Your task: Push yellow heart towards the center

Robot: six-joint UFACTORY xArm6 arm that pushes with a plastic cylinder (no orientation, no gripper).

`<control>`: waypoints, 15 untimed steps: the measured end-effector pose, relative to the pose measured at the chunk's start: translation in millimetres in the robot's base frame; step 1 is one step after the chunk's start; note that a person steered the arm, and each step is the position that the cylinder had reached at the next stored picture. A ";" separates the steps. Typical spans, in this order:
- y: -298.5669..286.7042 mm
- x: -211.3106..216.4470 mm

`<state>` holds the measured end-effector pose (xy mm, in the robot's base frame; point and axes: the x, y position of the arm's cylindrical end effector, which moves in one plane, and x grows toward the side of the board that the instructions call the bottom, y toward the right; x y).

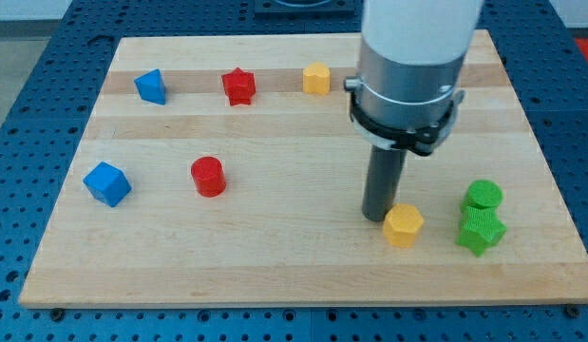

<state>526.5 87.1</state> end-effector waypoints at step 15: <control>2.8 -161.0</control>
<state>365.4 89.9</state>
